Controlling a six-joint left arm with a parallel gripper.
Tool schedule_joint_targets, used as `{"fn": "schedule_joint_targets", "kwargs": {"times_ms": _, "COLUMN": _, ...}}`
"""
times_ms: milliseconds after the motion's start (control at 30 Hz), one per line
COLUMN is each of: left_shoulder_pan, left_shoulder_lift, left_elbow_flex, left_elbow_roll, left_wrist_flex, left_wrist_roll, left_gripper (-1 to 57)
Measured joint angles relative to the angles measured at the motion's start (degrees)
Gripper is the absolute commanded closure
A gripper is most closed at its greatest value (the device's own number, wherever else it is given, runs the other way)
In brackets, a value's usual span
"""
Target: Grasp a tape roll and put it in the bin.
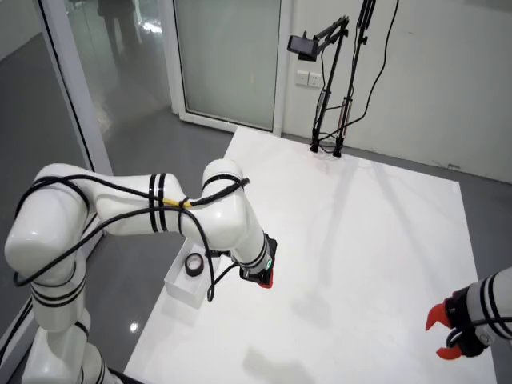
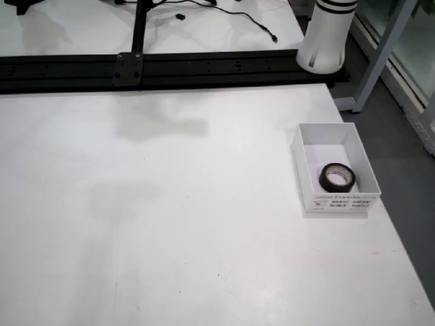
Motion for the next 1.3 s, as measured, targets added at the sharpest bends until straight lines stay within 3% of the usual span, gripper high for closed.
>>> {"fn": "schedule_joint_targets", "kwargs": {"times_ms": 700, "left_shoulder_pan": 6.02, "left_shoulder_lift": -1.04, "left_elbow_flex": 1.25, "left_elbow_roll": 0.16, "left_wrist_flex": -0.01, "left_wrist_roll": 0.02, "left_gripper": 56.6}}
{"fn": "schedule_joint_targets", "kwargs": {"times_ms": 1300, "left_shoulder_pan": 2.51, "left_shoulder_lift": -1.16, "left_elbow_flex": 1.45, "left_elbow_roll": 0.19, "left_wrist_flex": -0.01, "left_wrist_roll": 0.02, "left_gripper": 56.6}}
